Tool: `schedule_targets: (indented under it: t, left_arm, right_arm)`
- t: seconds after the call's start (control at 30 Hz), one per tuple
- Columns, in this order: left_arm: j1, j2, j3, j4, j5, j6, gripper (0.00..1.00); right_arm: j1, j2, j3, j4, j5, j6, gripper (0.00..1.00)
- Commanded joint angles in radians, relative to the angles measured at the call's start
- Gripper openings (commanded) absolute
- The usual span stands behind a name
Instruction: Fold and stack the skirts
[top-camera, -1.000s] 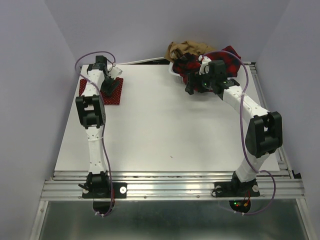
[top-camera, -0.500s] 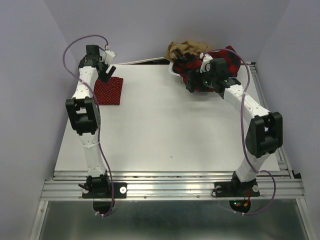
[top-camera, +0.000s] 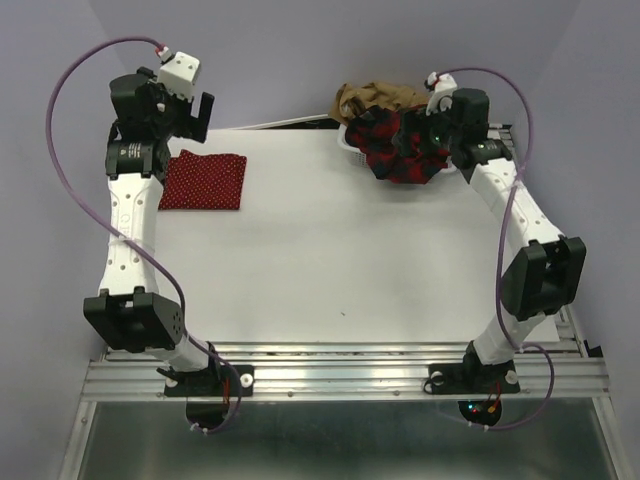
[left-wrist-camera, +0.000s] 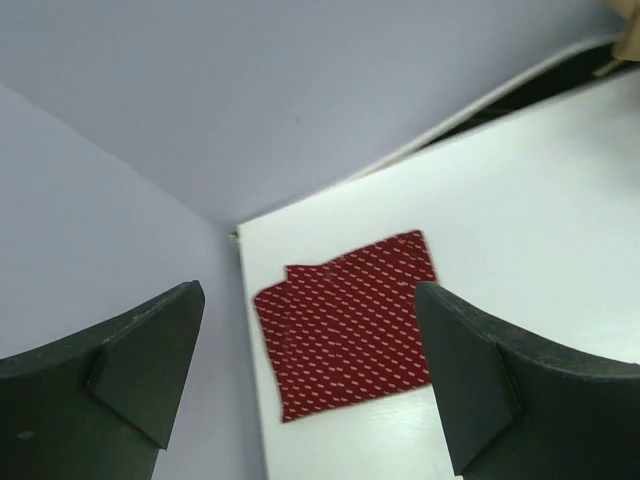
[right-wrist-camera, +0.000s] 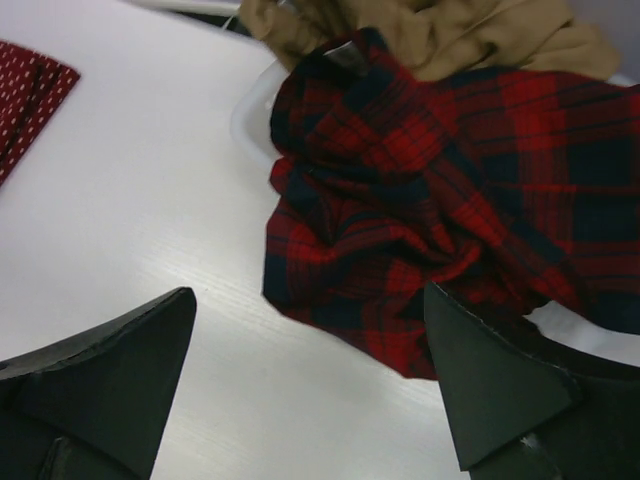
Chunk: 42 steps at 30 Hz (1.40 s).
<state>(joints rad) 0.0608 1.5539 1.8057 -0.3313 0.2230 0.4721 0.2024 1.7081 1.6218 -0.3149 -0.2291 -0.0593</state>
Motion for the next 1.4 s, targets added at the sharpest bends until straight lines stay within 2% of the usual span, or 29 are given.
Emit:
schedule_targets:
  t: [0.0,0.2,0.33,0.47,0.8,0.83,0.87,0.9,0.93,1.0,1.03,1.07,1.1,1.37]
  left_arm:
    - [-0.001,-0.11,-0.202,0.009,0.179,-0.125,0.99]
    - [-0.007,-0.308,-0.465,0.153,0.199,-0.219,0.99]
    - [-0.012,-0.354,-0.52,0.135,0.174,-0.222,0.99]
    - [-0.01,-0.37,-0.563,0.106,0.161,-0.22,0.99]
    - [-0.01,-0.368,-0.618,0.089,0.176,-0.282,0.99]
    - [-0.01,-0.365,-0.62,0.087,0.176,-0.283,0.99]
    - [-0.012,-0.364,-0.62,0.087,0.176,-0.288,0.99]
    - [-0.01,-0.362,-0.621,0.087,0.176,-0.29,0.99]
    - [-0.01,-0.362,-0.623,0.087,0.176,-0.293,0.99]
    - [-0.012,-0.357,-0.623,0.09,0.177,-0.297,0.99]
    - [-0.012,-0.356,-0.621,0.09,0.179,-0.299,0.99]
    - [-0.012,-0.351,-0.617,0.09,0.18,-0.302,0.99]
    - [-0.01,-0.35,-0.615,0.09,0.182,-0.303,0.99]
    - [-0.012,-0.319,-0.586,0.097,0.2,-0.316,0.99]
  right_arm:
    - [-0.095,0.028,0.153,0.019,-0.001,-0.022,1.0]
    - [-0.132,0.221,0.291,0.039,-0.085,-0.04,1.0]
    - [-0.132,0.37,0.396,0.051,-0.227,-0.033,1.0]
    - [-0.132,0.455,0.435,0.104,-0.314,-0.022,1.0]
    - [-0.113,0.587,0.447,0.298,-0.276,-0.089,0.99]
    - [-0.113,0.597,0.458,0.303,-0.273,-0.089,0.96]
    - [-0.113,0.604,0.464,0.303,-0.262,-0.091,0.78]
    - [-0.113,0.605,0.473,0.321,-0.251,-0.091,0.69]
    - [-0.113,0.61,0.492,0.336,-0.24,-0.091,0.52]
    - [-0.113,0.605,0.51,0.336,-0.214,-0.09,0.29]
    - [-0.113,0.598,0.515,0.344,-0.204,-0.08,0.1]
    - [-0.113,0.576,0.52,0.35,-0.181,-0.057,0.04]
    - [-0.113,0.561,0.523,0.358,-0.17,-0.044,0.01]
    - [-0.113,0.392,0.595,0.428,-0.148,0.055,0.01]
